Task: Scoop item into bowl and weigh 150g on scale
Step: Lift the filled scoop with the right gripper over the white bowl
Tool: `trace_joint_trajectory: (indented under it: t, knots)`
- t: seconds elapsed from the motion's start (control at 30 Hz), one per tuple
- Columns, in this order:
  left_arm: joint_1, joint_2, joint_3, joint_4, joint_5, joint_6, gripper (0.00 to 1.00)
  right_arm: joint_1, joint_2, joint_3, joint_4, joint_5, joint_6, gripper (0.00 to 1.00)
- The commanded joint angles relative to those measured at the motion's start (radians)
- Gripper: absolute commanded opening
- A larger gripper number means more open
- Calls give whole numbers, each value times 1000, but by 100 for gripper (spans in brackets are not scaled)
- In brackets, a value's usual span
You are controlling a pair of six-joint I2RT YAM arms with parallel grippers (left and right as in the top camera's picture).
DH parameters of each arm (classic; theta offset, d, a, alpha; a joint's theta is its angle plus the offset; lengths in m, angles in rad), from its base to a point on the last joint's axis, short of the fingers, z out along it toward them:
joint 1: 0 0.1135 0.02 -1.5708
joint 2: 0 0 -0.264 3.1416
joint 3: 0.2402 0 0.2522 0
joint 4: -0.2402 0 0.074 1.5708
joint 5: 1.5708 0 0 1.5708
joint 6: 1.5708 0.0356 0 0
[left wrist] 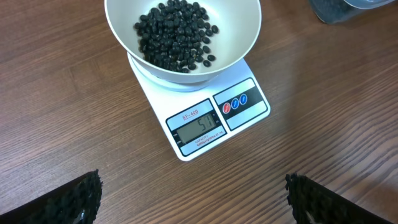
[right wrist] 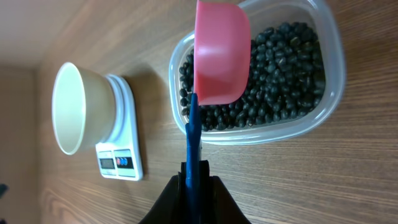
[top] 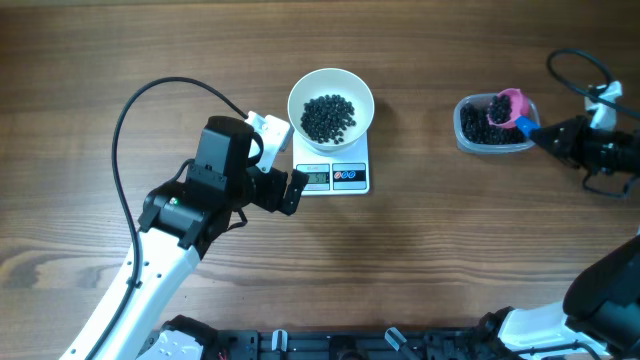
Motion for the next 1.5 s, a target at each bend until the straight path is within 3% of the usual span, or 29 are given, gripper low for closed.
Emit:
trace_joint_trajectory:
  t: [0.0,0.77,1.13,1.47]
  knots:
    - [-5,3,-6,3,16,2,100,-34,13,-5,-1,-150,26,4]
    - [-5,3,-6,3,16,1,100,-44,13,-5,2,-486,80,4]
    - [-5,3,-6,3,16,2,100,111,13,-5,10,-533,102,4]
    - [-5,3,-6,3,16,2,100,315,13,-5,234,-533,408,4]
